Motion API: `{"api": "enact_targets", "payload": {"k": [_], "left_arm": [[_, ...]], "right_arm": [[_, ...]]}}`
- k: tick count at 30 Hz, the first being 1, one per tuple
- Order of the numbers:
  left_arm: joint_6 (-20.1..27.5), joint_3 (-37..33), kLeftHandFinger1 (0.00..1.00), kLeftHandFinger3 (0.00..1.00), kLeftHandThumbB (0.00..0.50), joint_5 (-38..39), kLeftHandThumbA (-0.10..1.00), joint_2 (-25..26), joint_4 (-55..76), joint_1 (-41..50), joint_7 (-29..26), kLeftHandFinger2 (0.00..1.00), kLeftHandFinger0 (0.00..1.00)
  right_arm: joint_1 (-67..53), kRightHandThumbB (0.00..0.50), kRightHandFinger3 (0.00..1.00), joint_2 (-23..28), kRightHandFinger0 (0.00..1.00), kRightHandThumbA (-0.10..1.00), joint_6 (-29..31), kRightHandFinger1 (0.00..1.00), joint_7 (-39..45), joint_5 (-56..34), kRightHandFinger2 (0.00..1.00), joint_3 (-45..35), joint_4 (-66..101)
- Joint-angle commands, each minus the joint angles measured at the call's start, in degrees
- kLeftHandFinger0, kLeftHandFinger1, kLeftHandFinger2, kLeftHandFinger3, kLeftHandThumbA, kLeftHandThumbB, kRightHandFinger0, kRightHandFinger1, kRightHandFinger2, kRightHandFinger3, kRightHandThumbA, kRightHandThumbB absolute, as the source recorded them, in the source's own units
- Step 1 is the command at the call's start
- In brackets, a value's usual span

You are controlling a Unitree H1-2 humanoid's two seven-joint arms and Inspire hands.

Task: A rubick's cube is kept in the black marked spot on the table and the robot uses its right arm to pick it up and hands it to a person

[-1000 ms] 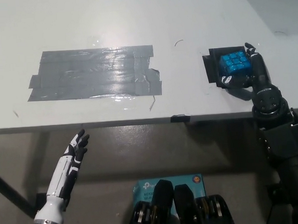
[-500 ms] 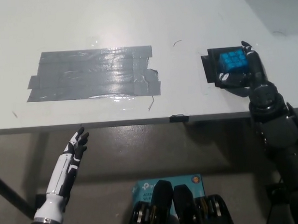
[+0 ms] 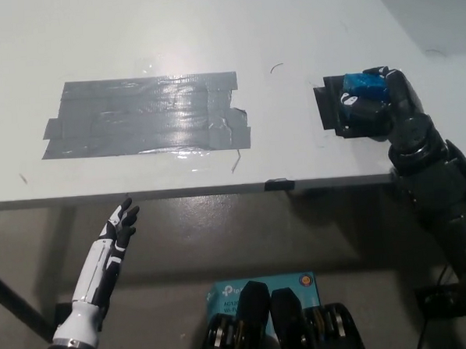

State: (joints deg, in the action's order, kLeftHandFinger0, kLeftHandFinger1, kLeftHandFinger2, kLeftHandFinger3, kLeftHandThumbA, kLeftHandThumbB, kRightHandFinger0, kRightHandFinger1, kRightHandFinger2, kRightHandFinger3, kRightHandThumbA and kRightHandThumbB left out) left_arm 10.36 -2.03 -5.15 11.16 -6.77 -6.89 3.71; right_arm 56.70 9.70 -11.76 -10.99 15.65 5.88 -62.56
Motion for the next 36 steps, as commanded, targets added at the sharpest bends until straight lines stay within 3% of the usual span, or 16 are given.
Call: {"api": "enact_targets", "payload": {"k": [1, 2, 4, 6, 8, 9, 10, 11, 12, 13, 16, 18, 23, 28, 32, 36], "left_arm": [[0.46, 0.46, 1.00, 1.00, 0.200, 0.86, 0.98, 0.83, 1.51, -1.13, 0.93, 1.00, 1.00], [0.65, 0.50, 1.00, 1.00, 0.198, 0.95, 0.98, 0.84, 1.35, -1.15, 0.99, 1.00, 1.00], [1.01, 0.55, 1.00, 1.00, 0.199, 0.73, 0.98, 0.83, 1.08, -1.21, 0.92, 1.00, 1.00], [1.04, 0.56, 1.00, 1.00, 0.200, 0.71, 0.98, 0.84, 1.02, -1.35, 0.96, 1.00, 1.00], [0.81, 0.56, 1.00, 1.00, 0.201, 0.49, 0.98, 0.83, 1.22, -1.40, 0.88, 1.00, 1.00], [0.37, 0.58, 1.00, 1.00, 0.210, 0.44, 0.98, 0.83, 1.43, -1.43, 0.88, 1.00, 1.00], [-0.28, 0.65, 1.00, 1.00, 0.211, 0.44, 0.99, 0.83, 1.68, -1.54, 0.89, 1.00, 1.00], [-0.30, 0.67, 1.00, 1.00, 0.211, 0.47, 0.99, 0.83, 1.68, -1.56, 0.89, 1.00, 1.00], [-0.29, 0.72, 1.00, 1.00, 0.204, 0.51, 0.99, 0.88, 1.71, -1.56, 0.89, 1.00, 1.00], [-0.10, 0.71, 1.00, 1.00, 0.201, 0.49, 0.99, 0.89, 1.59, -1.54, 0.90, 1.00, 1.00], [0.72, 0.67, 1.00, 1.00, 0.190, 0.43, 0.99, 0.89, 1.20, -1.54, 0.85, 1.00, 1.00], [1.18, 0.71, 1.00, 1.00, 0.197, 0.61, 0.99, 0.90, 0.79, -1.61, 0.88, 1.00, 1.00], [1.12, 0.65, 1.00, 1.00, 0.195, 0.55, 0.99, 0.79, 0.69, -1.34, 0.83, 1.00, 1.00], [0.89, 0.64, 1.00, 1.00, 0.199, 0.43, 0.98, 0.69, 0.81, -1.20, 0.71, 1.00, 1.00], [0.72, 0.56, 1.00, 1.00, 0.191, 0.16, 0.99, 0.75, 1.08, -1.10, 0.70, 1.00, 1.00], [0.85, 0.46, 1.00, 1.00, 0.177, 0.28, 0.97, 0.75, 1.72, 0.22, 0.85, 1.00, 1.00]], "right_arm": [[-1.27, 0.231, 0.17, -0.54, 0.00, -0.10, -0.85, 0.26, 2.99, -1.13, 0.46, 0.39, -1.38], [-1.32, 0.241, 0.15, -0.50, 0.04, -0.10, -0.32, 0.42, 2.76, -1.40, 0.64, 0.13, -1.46], [-1.94, 0.233, 0.14, -0.26, 0.09, -0.10, 0.38, 0.51, 2.26, -1.52, 0.75, -0.18, 0.07], [-2.51, 0.223, 0.25, -0.08, 0.15, -0.10, 0.25, 0.58, 1.67, -1.97, 0.82, -0.94, 2.38], [-3.39, 0.203, 0.32, -0.06, 0.13, -0.10, 1.30, 0.59, 0.66, -3.22, 0.87, -2.62, 5.33], [-3.83, 0.124, 0.16, 0.01, 0.07, -0.10, 2.29, 0.49, 0.37, -3.51, 0.72, -3.12, 6.60], [-5.53, 0.189, 0.37, 0.25, 0.14, -0.10, 4.51, 0.54, -0.69, -4.82, 0.81, -5.21, 12.76], [-5.86, 0.189, 0.37, 0.24, 0.14, -0.10, 4.49, 0.54, -0.84, -5.18, 0.81, -5.82, 14.37], [-6.31, 0.181, 0.53, 0.09, 0.13, -0.10, 4.22, 0.52, -0.91, -5.79, 0.84, -6.76, 16.73], [-7.83, 0.168, 0.66, -0.59, 0.04, -0.10, 3.59, 0.47, -0.66, -8.10, 0.83, -9.39, 23.75], [-9.79, 0.155, 0.80, -1.54, 0.00, -0.10, 0.71, 0.44, 0.14, -10.72, 0.81, -12.56, 34.96], [-11.10, 0.160, 0.83, -2.24, 0.00, -0.10, -2.67, 0.39, 0.75, -12.19, 0.77, -14.19, 45.49], [-13.51, 0.150, 0.83, -4.26, 0.02, -0.10, -5.74, 0.42, 1.66, -15.24, 0.79, -15.82, 62.52], [-13.66, 0.133, 0.87, -5.44, 0.00, -0.10, -8.07, 0.42, 2.74, -17.89, 0.83, -16.02, 70.75], [-13.55, 0.159, 0.88, -5.51, 0.00, -0.10, -8.19, 0.42, 3.33, -17.51, 0.83, -15.13, 73.44], [-13.81, 0.133, 0.91, -6.30, 0.00, -0.10, -9.70, 0.43, 3.43, -16.19, 0.84, -13.73, 75.46]]}}
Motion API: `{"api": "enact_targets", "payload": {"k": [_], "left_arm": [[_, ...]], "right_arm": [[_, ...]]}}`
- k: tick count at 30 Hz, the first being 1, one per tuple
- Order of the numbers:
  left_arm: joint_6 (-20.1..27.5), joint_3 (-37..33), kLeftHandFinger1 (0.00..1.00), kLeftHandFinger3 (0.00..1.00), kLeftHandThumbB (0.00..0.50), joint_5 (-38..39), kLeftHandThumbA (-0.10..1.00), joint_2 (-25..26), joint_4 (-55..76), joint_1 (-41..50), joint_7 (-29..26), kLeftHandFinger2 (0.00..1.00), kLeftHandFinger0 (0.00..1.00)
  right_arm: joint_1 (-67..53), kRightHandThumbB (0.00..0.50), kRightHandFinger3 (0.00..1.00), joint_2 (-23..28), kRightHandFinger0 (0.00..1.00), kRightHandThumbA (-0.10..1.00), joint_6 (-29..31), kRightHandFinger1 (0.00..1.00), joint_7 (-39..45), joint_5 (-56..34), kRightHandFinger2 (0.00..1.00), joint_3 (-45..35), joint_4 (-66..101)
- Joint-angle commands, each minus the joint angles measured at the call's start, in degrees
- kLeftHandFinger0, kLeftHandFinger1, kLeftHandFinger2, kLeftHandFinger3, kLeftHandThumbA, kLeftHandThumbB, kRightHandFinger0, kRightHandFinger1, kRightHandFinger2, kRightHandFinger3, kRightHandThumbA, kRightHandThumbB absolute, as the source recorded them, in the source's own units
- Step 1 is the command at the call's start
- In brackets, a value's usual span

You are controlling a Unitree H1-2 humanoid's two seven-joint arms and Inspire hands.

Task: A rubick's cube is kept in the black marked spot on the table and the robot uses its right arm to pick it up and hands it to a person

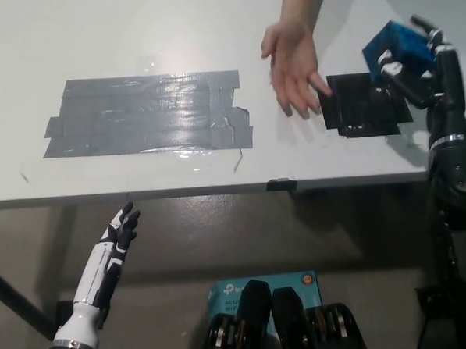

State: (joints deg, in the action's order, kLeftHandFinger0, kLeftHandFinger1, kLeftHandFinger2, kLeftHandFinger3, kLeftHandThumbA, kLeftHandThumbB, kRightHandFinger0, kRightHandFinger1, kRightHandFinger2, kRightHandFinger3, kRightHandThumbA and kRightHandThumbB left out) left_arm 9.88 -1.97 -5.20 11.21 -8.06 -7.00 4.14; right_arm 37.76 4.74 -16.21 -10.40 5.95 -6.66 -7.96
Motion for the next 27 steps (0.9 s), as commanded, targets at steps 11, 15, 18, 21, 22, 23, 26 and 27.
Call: {"api": "enact_targets", "payload": {"k": [11, 15, 18, 21, 22, 23, 26, 27], "left_arm": [[0.22, 0.13, 1.00, 1.00, 0.181, -0.30, 0.95, 0.84, 3.74, -0.06, 0.57, 1.00, 1.00], [0.29, 0.23, 1.00, 1.00, 0.179, -0.20, 0.95, 0.88, 3.75, -0.57, 0.56, 1.00, 1.00], [0.34, 0.22, 1.00, 1.00, 0.177, -0.20, 0.95, 0.85, 3.48, -0.92, 0.54, 1.00, 1.00], [0.16, 0.15, 1.00, 1.00, 0.186, -0.12, 0.95, 0.85, 3.67, -0.97, 0.68, 1.00, 1.00], [0.30, 0.10, 1.00, 1.00, 0.183, -0.08, 0.94, 0.78, 3.63, -1.04, 0.69, 1.00, 1.00], [0.47, 0.07, 1.00, 1.00, 0.183, 0.01, 0.94, 0.72, 3.50, -1.17, 0.71, 1.00, 1.00], [0.74, -0.05, 1.00, 1.00, 0.189, -0.09, 0.94, 0.80, 3.39, -1.39, 0.80, 1.00, 1.00], [0.73, -0.08, 1.00, 1.00, 0.189, -0.23, 0.94, 0.87, 3.45, -1.48, 0.79, 1.00, 1.00]], "right_arm": [[13.77, 0.164, 0.90, -0.40, 0.00, -0.10, -3.68, 0.42, 1.98, 3.67, 0.83, 7.50, 4.51], [19.11, 0.164, 0.89, -0.26, 0.00, -0.10, 0.90, 0.43, 1.36, 4.06, 0.82, 9.24, -7.57], [22.83, 0.161, 0.89, -0.28, 0.01, -0.10, 3.54, 0.45, 0.90, 5.22, 0.84, 11.11, -17.11], [25.46, 0.163, 0.89, -0.73, 0.00, -0.10, 5.77, 0.45, 0.47, 5.65, 0.84, 12.32, -24.79], [27.09, 0.179, 0.86, -1.25, 0.02, -0.10, 6.98, 0.47, 0.52, 5.29, 0.85, 12.57, -29.65], [28.15, 0.177, 0.85, -1.46, 0.04, -0.10, 7.94, 0.46, 0.32, 5.37, 0.83, 12.94, -32.66], [31.03, 0.180, 0.82, -2.33, 0.00, -0.10, 11.53, 0.29, -0.83, 5.60, 0.73, 13.63, -41.46], [31.69, 0.185, 0.82, -2.50, 0.00, -0.10, 12.28, 0.27, -1.13, 5.71, 0.73, 13.81, -43.43]]}}
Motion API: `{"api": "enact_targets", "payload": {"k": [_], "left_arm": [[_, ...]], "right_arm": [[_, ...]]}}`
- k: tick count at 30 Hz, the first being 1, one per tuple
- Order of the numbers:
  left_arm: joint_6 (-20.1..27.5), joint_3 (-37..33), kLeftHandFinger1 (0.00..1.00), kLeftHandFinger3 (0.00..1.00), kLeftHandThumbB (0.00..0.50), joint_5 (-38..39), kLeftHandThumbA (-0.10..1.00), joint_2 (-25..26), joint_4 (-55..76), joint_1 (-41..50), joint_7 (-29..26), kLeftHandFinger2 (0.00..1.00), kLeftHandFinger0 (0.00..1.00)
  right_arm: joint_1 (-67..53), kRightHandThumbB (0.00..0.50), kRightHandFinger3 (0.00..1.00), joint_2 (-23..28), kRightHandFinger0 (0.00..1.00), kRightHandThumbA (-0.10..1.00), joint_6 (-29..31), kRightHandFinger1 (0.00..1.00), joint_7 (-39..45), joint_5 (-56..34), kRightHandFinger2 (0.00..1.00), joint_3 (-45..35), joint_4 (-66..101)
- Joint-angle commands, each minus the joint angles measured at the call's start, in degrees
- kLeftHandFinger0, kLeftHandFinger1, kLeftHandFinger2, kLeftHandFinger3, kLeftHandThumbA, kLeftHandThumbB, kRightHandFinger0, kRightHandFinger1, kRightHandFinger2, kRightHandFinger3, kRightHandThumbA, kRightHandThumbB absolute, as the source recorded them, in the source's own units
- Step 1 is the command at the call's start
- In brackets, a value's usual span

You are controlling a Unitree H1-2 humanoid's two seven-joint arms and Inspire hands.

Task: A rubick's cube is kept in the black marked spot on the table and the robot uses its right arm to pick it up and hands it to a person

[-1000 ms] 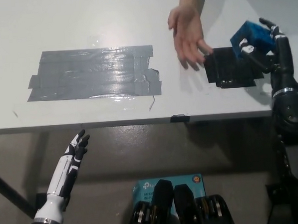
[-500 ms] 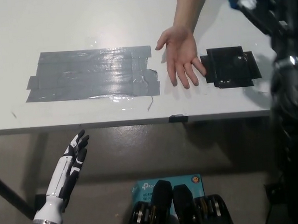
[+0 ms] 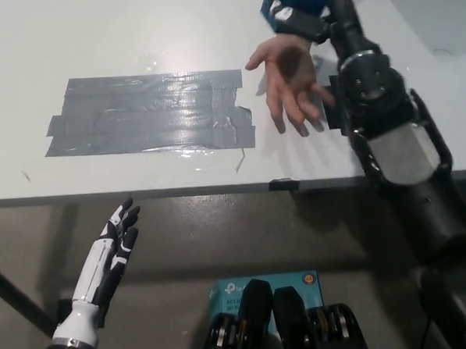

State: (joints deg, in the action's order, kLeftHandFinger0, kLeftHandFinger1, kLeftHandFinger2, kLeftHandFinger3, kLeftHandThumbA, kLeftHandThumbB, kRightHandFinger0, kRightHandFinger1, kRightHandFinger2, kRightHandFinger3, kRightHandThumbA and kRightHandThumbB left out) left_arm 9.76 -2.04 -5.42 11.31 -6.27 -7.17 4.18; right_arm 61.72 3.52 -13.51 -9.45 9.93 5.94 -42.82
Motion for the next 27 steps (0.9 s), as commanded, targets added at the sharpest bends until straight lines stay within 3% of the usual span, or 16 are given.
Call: {"api": "enact_targets", "payload": {"k": [1, 4, 5, 11, 12, 13, 14, 15, 16, 17, 18, 21, 27], "left_arm": [[0.56, -0.03, 1.00, 1.00, 0.192, -0.09, 0.94, 0.74, 1.85, -1.44, 0.73, 1.00, 1.00], [0.13, -0.03, 1.00, 1.00, 0.197, -0.04, 0.93, 0.75, 2.05, -1.57, 0.79, 1.00, 1.00], [-0.25, -0.03, 1.00, 1.00, 0.206, 0.07, 0.93, 0.71, 2.25, -1.57, 0.86, 1.00, 1.00], [-0.12, -0.28, 1.00, 1.00, 0.214, -0.42, 0.93, 0.84, 2.17, -1.67, 0.80, 1.00, 1.00], [0.05, -0.33, 1.00, 1.00, 0.214, -0.50, 0.92, 0.87, 2.12, -1.64, 0.79, 1.00, 1.00], [0.24, -0.39, 1.00, 1.00, 0.214, -0.56, 0.92, 0.91, 2.05, -1.63, 0.78, 1.00, 1.00], [0.55, -0.43, 1.00, 1.00, 0.206, -0.69, 0.92, 0.96, 1.96, -1.64, 0.72, 1.00, 1.00], [0.93, -0.43, 1.00, 1.00, 0.201, -0.61, 0.91, 1.00, 1.82, -1.68, 0.71, 1.00, 1.00], [0.93, -0.42, 1.00, 1.00, 0.201, -0.59, 0.91, 1.02, 1.77, -1.70, 0.69, 1.00, 1.00], [0.73, -0.45, 1.00, 1.00, 0.206, -0.90, 0.91, 1.11, 1.84, -1.79, 0.58, 1.00, 1.00], [0.72, -0.46, 1.00, 1.00, 0.207, -1.05, 0.91, 1.16, 1.85, -1.86, 0.51, 1.00, 1.00], [0.29, -0.37, 1.00, 1.00, 0.205, -0.72, 0.91, 1.20, 1.95, -2.02, 0.69, 1.00, 1.00], [0.34, -0.47, 1.00, 1.00, 0.217, -0.65, 0.91, 1.18, 2.00, -1.87, 0.71, 1.00, 1.00]], "right_arm": [[9.33, 0.179, 0.78, -1.56, 0.00, -0.10, 10.95, 0.24, -2.86, 2.15, 0.67, 1.73, -13.66], [11.04, 0.177, 0.75, -1.81, 0.00, -0.10, 12.88, 0.23, -3.85, 2.49, 0.66, 2.25, -19.56], [11.68, 0.186, 0.78, -1.90, 0.01, -0.10, 13.39, 0.30, -4.24, 2.68, 0.73, 2.63, -21.85], [13.05, 0.182, 0.78, -2.50, 0.01, -0.10, 15.49, 0.38, -6.52, 3.38, 0.81, 4.37, -31.52], [12.90, 0.196, 0.83, -2.49, 0.09, -0.10, 15.24, 0.48, -6.46, 3.67, 0.91, 4.72, -32.15], [12.82, 0.201, 0.79, -2.47, 0.16, -0.10, 15.10, 0.51, -6.42, 3.96, 0.86, 5.14, -32.96], [12.88, 0.229, 1.00, -2.39, 0.40, 0.03, 14.53, 0.78, -5.58, 4.03, 1.00, 5.41, -33.43], [13.09, 0.275, 1.00, -1.99, 0.69, 0.29, 12.92, 1.00, -1.53, 3.80, 1.00, 5.89, -34.18], [13.21, 0.390, 1.00, -1.67, 0.94, 0.51, 12.21, 1.00, 1.36, 3.47, 1.00, 6.08, -34.43], [13.27, 0.444, 1.00, -1.22, 1.00, 0.63, 11.78, 1.00, 4.25, 3.18, 1.00, 6.37, -34.23], [13.30, 0.489, 1.00, -1.01, 1.00, 0.70, 11.67, 1.00, 5.22, 3.22, 1.00, 6.63, -34.17], [13.46, 0.500, 1.00, -0.18, 1.00, 0.82, 11.89, 1.00, 6.93, 3.49, 1.00, 7.32, -33.92], [13.05, 0.500, 1.00, 0.59, 1.00, 0.83, 13.89, 1.00, 4.41, 2.86, 1.00, 6.37, -30.97]]}}
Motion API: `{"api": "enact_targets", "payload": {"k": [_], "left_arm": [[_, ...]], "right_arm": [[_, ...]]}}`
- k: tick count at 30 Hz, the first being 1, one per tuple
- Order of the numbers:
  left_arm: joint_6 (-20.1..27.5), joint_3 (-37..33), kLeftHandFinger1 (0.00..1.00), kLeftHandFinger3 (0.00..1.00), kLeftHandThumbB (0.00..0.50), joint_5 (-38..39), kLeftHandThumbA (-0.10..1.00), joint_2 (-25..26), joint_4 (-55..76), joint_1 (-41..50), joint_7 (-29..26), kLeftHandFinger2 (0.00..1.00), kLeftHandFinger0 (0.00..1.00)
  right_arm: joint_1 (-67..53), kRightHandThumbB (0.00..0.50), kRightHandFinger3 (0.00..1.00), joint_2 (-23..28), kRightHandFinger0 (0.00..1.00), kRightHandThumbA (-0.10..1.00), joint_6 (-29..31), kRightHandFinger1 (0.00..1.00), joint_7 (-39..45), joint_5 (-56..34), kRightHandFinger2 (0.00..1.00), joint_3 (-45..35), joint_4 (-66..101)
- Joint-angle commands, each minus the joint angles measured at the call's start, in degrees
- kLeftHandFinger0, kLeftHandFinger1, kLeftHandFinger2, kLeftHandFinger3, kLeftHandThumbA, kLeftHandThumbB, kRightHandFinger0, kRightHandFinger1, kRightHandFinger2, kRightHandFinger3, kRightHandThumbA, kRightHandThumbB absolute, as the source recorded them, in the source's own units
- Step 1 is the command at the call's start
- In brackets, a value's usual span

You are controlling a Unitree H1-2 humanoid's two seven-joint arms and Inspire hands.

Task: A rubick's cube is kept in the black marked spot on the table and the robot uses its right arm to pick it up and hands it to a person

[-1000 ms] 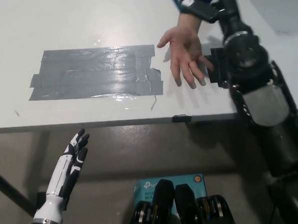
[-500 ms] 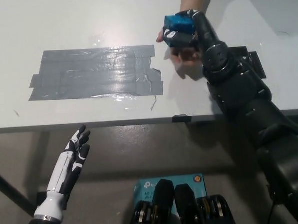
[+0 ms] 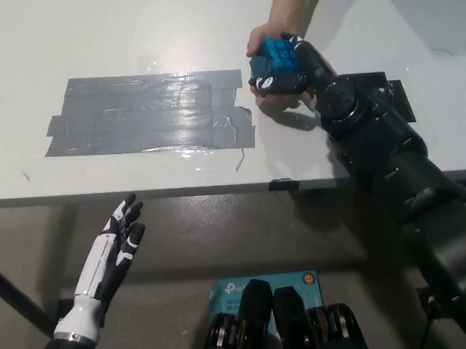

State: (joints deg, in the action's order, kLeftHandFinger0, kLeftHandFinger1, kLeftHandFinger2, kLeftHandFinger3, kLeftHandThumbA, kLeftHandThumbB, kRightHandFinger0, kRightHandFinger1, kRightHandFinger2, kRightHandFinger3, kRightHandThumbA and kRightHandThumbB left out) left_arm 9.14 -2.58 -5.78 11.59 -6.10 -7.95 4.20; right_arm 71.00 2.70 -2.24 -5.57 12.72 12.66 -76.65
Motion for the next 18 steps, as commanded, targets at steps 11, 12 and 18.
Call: {"api": "enact_targets", "payload": {"k": [11, 12, 18], "left_arm": [[0.74, -0.11, 1.00, 1.00, 0.214, -0.57, 0.90, 0.84, 2.03, -1.28, 0.57, 1.00, 1.00], [0.90, -0.05, 1.00, 1.00, 0.219, -0.28, 0.91, 0.81, 1.89, -1.24, 0.64, 1.00, 1.00], [1.34, 0.00, 1.00, 1.00, 0.206, 0.44, 0.91, 0.87, 1.51, -0.40, 0.96, 1.00, 1.00]], "right_arm": [[-5.01, 0.476, 1.00, 4.77, 1.00, 0.87, -3.62, 1.00, -6.38, 2.51, 1.00, -5.15, 39.24], [-6.68, 0.480, 1.00, 5.22, 1.00, 0.83, -4.77, 1.00, -5.76, 1.93, 1.00, -6.27, 44.50], [-18.28, 0.429, 1.00, 8.13, 1.00, 0.80, -5.83, 1.00, 0.11, -5.39, 1.00, -12.09, 70.71]]}}
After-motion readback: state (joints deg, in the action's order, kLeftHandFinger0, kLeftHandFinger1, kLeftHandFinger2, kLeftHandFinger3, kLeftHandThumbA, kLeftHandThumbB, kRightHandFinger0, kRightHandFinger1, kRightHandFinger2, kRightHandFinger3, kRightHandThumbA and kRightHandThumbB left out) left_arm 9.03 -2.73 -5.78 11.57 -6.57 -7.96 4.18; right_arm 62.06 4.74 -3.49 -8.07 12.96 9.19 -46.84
